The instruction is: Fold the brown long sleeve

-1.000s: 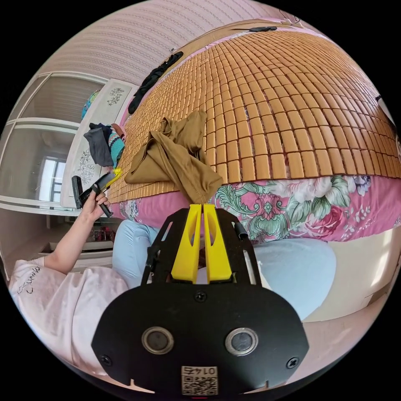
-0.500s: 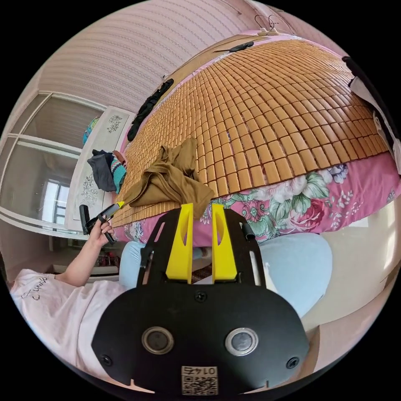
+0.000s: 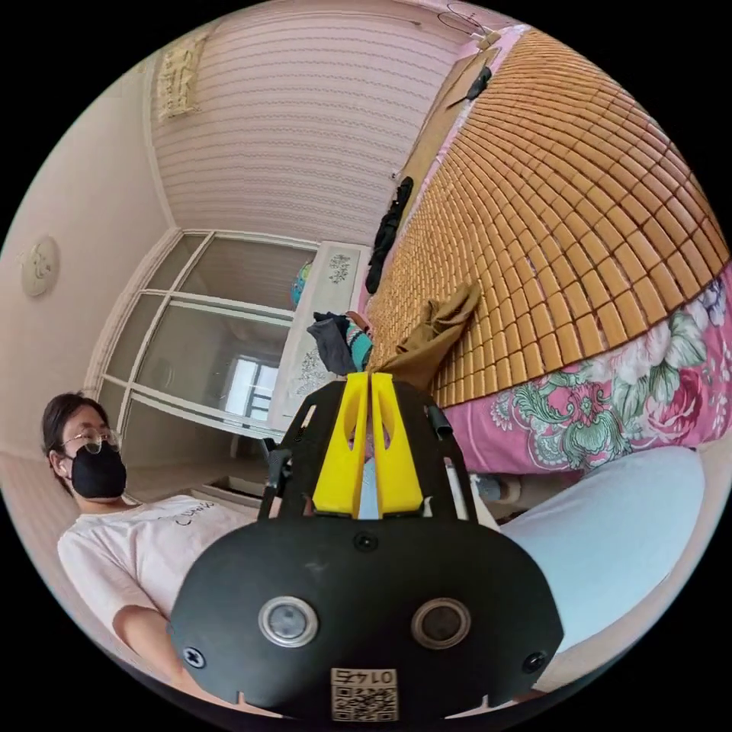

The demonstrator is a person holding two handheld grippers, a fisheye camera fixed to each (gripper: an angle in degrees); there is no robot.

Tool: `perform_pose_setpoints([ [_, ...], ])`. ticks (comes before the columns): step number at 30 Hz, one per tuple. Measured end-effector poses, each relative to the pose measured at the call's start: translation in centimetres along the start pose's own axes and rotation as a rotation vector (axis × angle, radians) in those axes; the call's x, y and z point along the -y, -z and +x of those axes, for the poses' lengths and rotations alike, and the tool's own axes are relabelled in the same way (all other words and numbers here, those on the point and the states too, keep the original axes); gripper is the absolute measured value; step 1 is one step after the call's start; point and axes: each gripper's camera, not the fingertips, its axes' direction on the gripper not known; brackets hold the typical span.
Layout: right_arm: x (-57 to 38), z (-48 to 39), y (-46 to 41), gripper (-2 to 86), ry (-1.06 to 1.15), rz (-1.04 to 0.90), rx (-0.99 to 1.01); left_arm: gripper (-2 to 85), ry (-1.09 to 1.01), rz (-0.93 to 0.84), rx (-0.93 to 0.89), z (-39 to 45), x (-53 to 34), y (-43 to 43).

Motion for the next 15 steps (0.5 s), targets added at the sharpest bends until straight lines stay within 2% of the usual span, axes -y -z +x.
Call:
perform_pose_setpoints([
  [2,0.4,-4.4,2.3,0.0,0.153,0.024,0.104,-1.0,-0.06,0.093,-0.035,1.8,-0.1,3.0],
  [7,1.7,-15.1,7.3,-0.1,0.499,0.143,0.393,-1.0,-0.168,0.488,-0.228,6.5,1.3,13.1],
  [8,1.9,-18.2,8.4,-0.1,0.578,0.153,0.421,-1.0,-0.186,0.519,-0.239,7.2,1.6,14.1],
  [11,1.0,-27.0,10.7,-0.1,0.822,0.151,0.388,-1.0,-0.313,0.667,-0.258,11.5,2.6,19.1],
  [15,-1.1,-35.8,14.4,-0.2,1.021,0.229,0.291,-1.0,-0.417,0.878,-0.288,15.8,3.4,26.3],
])
